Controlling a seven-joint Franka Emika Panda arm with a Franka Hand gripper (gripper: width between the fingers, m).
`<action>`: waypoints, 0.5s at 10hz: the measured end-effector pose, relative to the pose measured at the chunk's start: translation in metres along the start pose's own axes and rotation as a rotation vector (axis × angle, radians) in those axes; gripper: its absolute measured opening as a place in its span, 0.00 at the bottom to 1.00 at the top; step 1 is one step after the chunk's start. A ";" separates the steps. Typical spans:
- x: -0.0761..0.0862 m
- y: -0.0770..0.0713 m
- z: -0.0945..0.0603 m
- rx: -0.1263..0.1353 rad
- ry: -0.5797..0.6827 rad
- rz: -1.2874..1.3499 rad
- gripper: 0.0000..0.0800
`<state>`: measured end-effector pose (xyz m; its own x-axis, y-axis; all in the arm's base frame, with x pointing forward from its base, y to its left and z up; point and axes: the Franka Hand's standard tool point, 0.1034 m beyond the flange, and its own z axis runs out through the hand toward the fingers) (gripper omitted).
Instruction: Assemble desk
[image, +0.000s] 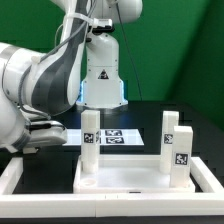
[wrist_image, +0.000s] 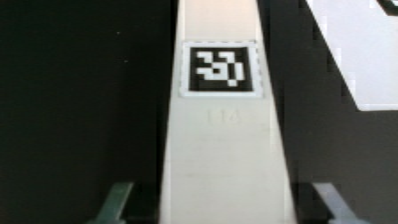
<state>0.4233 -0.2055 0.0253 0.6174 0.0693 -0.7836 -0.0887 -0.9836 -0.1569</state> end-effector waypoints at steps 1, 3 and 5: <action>-0.010 -0.010 -0.020 -0.002 0.015 -0.017 0.36; -0.033 -0.030 -0.052 -0.009 0.059 -0.039 0.36; -0.029 -0.021 -0.036 0.006 0.060 -0.026 0.36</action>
Offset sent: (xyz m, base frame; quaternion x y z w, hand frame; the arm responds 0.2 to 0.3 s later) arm -0.0224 -0.0046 -0.0029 0.0447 -0.0091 0.0327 0.9984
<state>0.4350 -0.1931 0.0727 0.6653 0.0845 -0.7418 -0.0768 -0.9806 -0.1805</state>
